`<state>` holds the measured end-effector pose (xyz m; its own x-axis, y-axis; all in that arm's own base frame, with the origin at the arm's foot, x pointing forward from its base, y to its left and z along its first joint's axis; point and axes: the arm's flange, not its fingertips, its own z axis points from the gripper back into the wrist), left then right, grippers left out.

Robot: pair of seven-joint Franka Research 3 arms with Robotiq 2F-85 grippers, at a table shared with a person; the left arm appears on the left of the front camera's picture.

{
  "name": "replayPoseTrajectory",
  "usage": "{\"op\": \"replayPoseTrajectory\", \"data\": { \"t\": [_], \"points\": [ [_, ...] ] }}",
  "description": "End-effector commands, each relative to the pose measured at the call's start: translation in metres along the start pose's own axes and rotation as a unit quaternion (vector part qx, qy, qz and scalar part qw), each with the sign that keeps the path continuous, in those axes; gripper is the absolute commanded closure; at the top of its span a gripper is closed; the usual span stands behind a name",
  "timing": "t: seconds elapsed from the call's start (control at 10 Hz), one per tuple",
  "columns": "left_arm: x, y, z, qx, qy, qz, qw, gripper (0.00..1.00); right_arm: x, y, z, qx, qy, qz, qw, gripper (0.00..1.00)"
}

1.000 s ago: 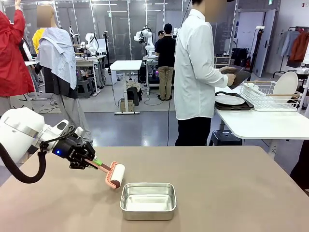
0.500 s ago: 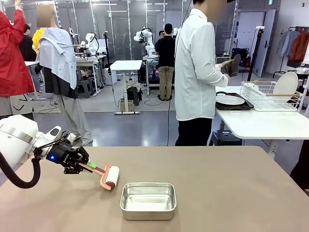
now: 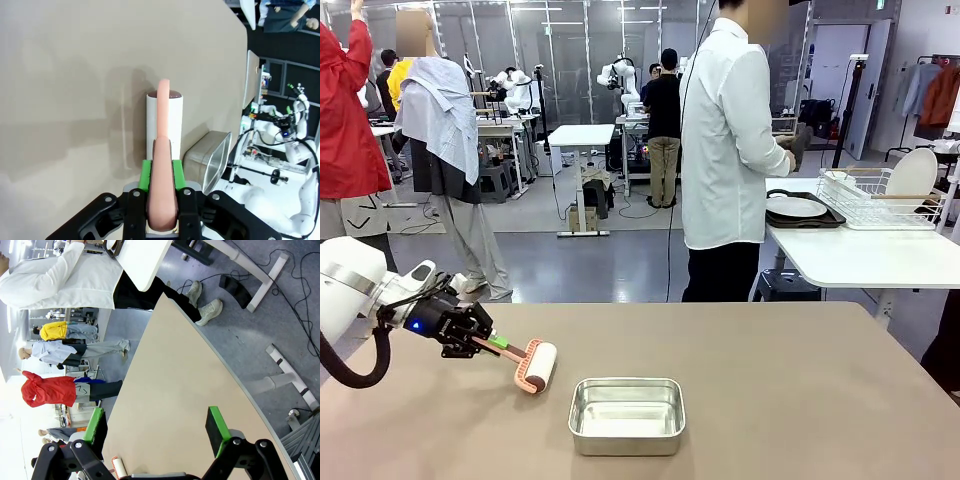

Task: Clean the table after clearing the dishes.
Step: When the right (or left) Handle tray is removed, use the right hand (or left hand) to clean the right (or left) side of the table with the Lint Roller.

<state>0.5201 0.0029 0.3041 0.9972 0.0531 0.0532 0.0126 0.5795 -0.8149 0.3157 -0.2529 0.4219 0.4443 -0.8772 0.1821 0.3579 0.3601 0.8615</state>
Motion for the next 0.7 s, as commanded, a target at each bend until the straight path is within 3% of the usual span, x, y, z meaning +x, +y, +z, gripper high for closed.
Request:
{"op": "replayPoseTrajectory", "data": {
  "t": [0.0,0.6],
  "points": [
    [0.010,0.010,0.020,0.038,0.012,0.008,0.999,0.80,0.001,0.000,0.002,0.000,0.003,0.003,1.000,0.00],
    [0.023,-0.002,0.065,0.201,-0.026,0.045,0.978,0.80,0.001,0.000,0.002,0.000,0.003,0.003,1.000,0.00]
  ]
}}
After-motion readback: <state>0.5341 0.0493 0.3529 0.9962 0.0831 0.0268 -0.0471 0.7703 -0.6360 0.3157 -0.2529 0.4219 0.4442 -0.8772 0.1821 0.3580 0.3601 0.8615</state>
